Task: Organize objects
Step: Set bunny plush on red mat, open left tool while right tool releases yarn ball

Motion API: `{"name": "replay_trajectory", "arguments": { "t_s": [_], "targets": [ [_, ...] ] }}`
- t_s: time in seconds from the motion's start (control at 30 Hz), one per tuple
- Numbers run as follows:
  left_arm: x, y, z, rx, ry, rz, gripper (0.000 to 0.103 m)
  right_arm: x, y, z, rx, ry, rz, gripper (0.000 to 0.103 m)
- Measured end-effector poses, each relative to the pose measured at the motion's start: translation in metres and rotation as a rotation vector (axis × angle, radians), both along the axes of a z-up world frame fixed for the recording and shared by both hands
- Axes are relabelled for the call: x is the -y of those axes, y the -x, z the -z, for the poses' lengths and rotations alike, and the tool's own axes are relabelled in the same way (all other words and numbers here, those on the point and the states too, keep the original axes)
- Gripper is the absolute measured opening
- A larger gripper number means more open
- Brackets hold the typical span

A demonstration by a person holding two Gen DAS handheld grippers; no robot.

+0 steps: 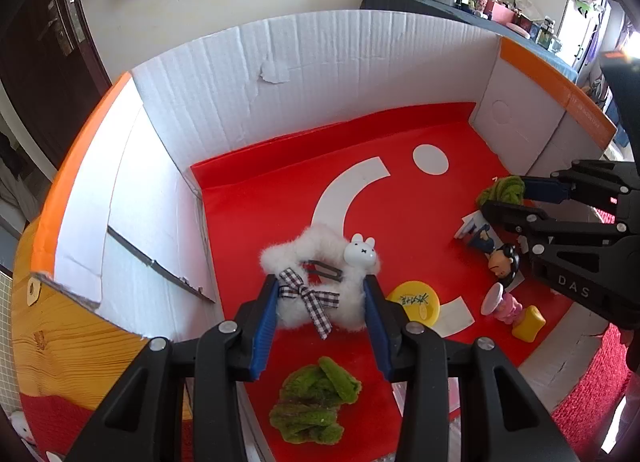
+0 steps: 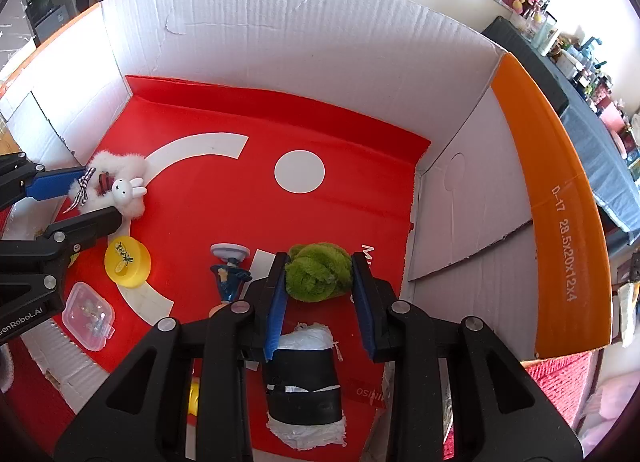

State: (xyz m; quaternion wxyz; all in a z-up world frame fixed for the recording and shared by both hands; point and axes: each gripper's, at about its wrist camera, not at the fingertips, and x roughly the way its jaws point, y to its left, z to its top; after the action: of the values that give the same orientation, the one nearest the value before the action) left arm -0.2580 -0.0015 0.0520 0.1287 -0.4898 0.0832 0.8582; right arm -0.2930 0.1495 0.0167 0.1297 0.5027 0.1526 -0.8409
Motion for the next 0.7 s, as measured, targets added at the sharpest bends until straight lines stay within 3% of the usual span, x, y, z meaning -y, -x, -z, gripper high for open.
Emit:
{"name": "replay_trajectory", "arguments": {
  "t_s": [0.53, 0.7],
  "targets": [
    [0.0, 0.0024, 0.0018, 0.002, -0.001, -0.001, 0.044, 0.0014, -0.0013, -0.0005, 0.002, 0.004, 0.001, 0.03],
    [-0.0014, 0.0025, 0.0028, -0.008, 0.004, -0.01, 0.052, 0.0024, -0.0006, -0.0006, 0.004, 0.007, 0.001, 0.03]
  ]
}}
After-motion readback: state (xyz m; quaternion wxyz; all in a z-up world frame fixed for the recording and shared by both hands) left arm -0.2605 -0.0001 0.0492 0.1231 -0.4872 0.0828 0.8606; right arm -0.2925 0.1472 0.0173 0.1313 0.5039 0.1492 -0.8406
